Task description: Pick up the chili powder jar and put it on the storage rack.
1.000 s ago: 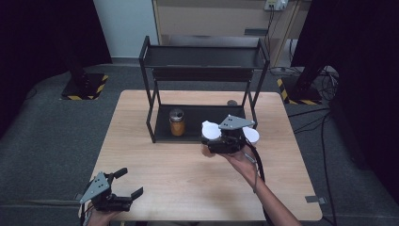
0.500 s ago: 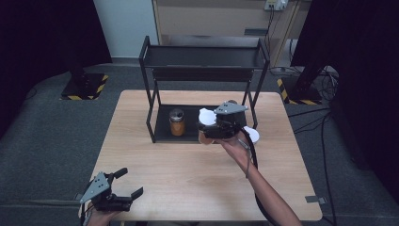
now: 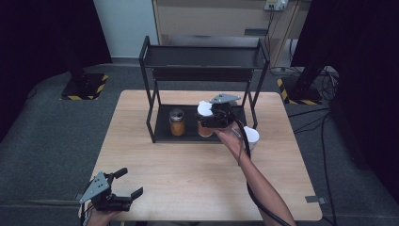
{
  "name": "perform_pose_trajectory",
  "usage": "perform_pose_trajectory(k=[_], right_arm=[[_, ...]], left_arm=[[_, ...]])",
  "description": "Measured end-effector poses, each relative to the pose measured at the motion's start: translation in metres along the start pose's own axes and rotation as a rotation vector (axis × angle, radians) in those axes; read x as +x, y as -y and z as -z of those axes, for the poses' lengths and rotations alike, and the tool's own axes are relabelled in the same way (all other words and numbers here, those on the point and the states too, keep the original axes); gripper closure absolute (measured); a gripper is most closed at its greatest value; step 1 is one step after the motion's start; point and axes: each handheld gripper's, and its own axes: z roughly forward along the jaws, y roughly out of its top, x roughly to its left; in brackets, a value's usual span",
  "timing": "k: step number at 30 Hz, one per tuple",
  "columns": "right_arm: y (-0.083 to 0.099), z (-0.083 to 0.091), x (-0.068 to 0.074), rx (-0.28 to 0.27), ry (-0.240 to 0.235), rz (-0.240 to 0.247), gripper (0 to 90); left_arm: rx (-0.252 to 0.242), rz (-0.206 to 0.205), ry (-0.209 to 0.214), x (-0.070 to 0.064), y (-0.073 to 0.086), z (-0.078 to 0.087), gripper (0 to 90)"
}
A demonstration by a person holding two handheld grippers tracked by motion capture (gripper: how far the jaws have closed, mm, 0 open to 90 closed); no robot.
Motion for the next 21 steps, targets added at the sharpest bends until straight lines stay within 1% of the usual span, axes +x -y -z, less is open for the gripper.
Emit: perform_pose_trajectory(k=[3,8,12,15,18,21], right_arm=[[0.001,-0.008,-0.003,-0.001,0.009,-0.017,31.1],[0.005,-0.022,-0.003,0.012,0.021,-0.017,31.1],[0.008,-0.032,-0.004,0.014,0.022,-0.025,31.1],[0.012,-0.039,-0.002,0.010,0.031,-0.021,31.1],[0.016,-0.046,-0.005,0.012,0.025,-0.041,31.1],[0.018,-0.051,-0.003,0.018,0.042,-0.033,31.1]], left_arm=[[0.001,0.000,0.000,0.000,0.000,0.000,1.2],[-0.001,0.003,0.002,0.000,0.000,0.000,1.2],[0.000,0.003,0.005,0.001,0.000,0.000,1.2],[0.000,0.004,0.005,0.001,0.000,0.000,1.2],[0.001,0.005,0.005,0.001,0.000,0.000,1.2],[0.000,0.005,0.004,0.001,0.001,0.000,1.2]])
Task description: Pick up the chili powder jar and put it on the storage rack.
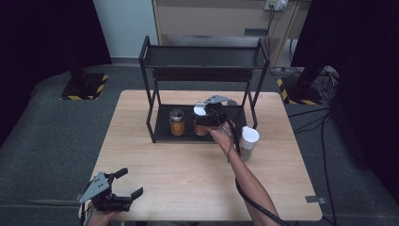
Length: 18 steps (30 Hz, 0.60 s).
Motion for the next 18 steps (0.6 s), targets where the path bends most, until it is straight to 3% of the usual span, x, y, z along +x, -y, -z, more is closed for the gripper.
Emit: perform_pose_trajectory(k=[18], right_arm=[[0.006,-0.016,-0.002,0.012,-0.005,-0.008,31.1]], left_arm=[[0.001,0.000,0.001,0.000,0.000,0.000,1.2]])
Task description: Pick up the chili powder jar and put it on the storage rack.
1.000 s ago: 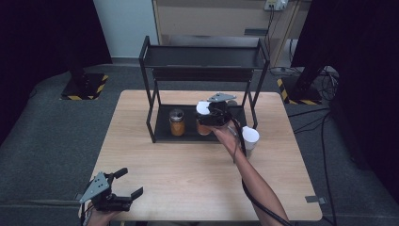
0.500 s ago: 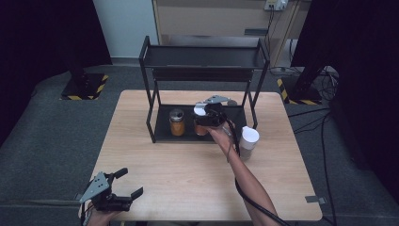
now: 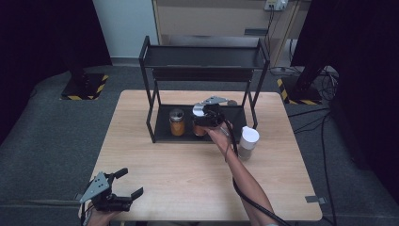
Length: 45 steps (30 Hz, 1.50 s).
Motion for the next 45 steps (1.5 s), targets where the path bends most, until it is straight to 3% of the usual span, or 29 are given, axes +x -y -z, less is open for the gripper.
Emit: perform_pose_trajectory(k=[34,39,42,45], right_arm=[[0.010,-0.006,-0.006,-0.007,-0.016,-0.013,30.2],[0.009,-0.003,-0.001,-0.012,0.002,0.002,20.2],[0.006,0.002,0.002,-0.028,0.012,-0.027,11.8],[-0.001,0.011,0.007,-0.042,0.023,-0.008,9.8]], left_arm=[[0.002,-0.003,0.006,0.000,0.000,0.000,1.2],[0.003,-0.004,0.009,0.000,0.000,-0.001,1.2],[0.002,-0.003,0.008,0.000,0.000,-0.001,1.2],[0.004,-0.005,0.009,0.000,-0.001,-0.001,1.2]])
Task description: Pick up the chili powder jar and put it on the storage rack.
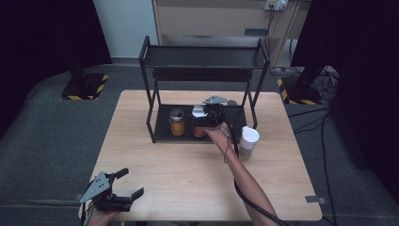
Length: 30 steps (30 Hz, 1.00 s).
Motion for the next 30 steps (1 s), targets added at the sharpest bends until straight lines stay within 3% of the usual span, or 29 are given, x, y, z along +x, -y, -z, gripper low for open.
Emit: perform_pose_trajectory(k=[16,20,30], right_arm=[[-0.039,0.044,-0.004,-0.007,-0.074,0.066,8.6],[-0.043,0.059,-0.008,-0.013,-0.098,0.062,8.7],[-0.041,0.107,-0.004,-0.042,-0.117,0.129,8.8]], left_arm=[[0.003,-0.001,0.007,0.000,-0.001,-0.001,1.2],[0.004,-0.001,0.008,0.000,-0.001,-0.001,1.2],[0.008,-0.005,0.007,-0.001,-0.001,-0.002,1.2]])
